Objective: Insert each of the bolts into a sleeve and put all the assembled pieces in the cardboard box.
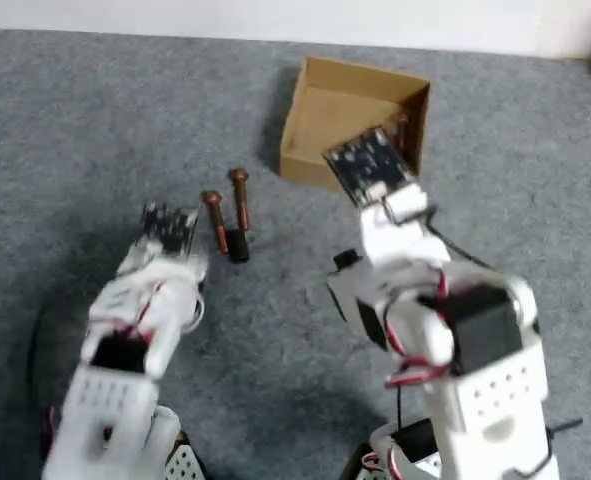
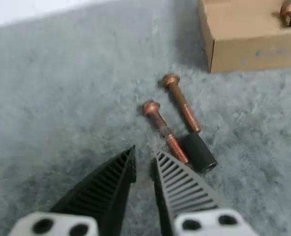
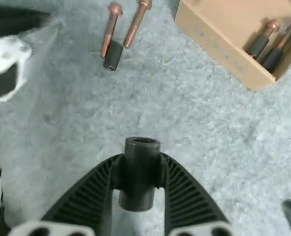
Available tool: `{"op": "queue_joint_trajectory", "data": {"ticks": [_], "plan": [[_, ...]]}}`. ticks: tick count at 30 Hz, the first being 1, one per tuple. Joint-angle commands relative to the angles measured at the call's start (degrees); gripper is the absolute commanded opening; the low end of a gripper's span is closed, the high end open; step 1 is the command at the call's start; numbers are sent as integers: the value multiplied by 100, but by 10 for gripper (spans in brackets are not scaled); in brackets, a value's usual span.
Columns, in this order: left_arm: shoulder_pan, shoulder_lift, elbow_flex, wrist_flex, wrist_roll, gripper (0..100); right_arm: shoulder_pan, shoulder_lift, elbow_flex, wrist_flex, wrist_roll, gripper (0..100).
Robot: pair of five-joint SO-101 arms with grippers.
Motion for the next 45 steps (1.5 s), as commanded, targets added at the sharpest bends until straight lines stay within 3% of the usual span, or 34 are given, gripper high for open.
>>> {"op": "queue_joint_trajectory", "data": {"ticks": [1, 5, 7, 11, 19, 27, 31, 36, 41, 45], "plan": [[-92, 2519, -1429, -229, 607, 75, 400, -532, 1095, -866, 299, 5], [-576, 4031, -2642, -53, 2523, 151, 734, -787, 2686, -2062, 334, 5], [-611, 4338, -3134, 360, 3015, 172, 796, -884, 3468, -2730, 334, 5], [-338, 4391, -3635, 1398, 3033, 171, 796, -1138, 4681, -3916, 334, 5], [321, 4444, -3697, 1407, 2752, 171, 796, -1719, 5490, -4110, 343, 5], [198, 4989, -3125, -501, 2646, 171, 796, -2018, 5516, -4110, 343, 5], [171, 5833, -3389, -914, 2646, 171, 787, -2018, 5525, -4110, 325, 5], [163, 6897, -4145, -765, 2673, 171, 787, -2018, 5534, -4110, 308, 5], [163, 7011, -4708, 202, 3429, 171, 787, -2044, 5807, -4347, 334, 5], [13, 7029, -4787, 308, 3666, 171, 787, -2035, 5991, -4602, 334, 5]]}}
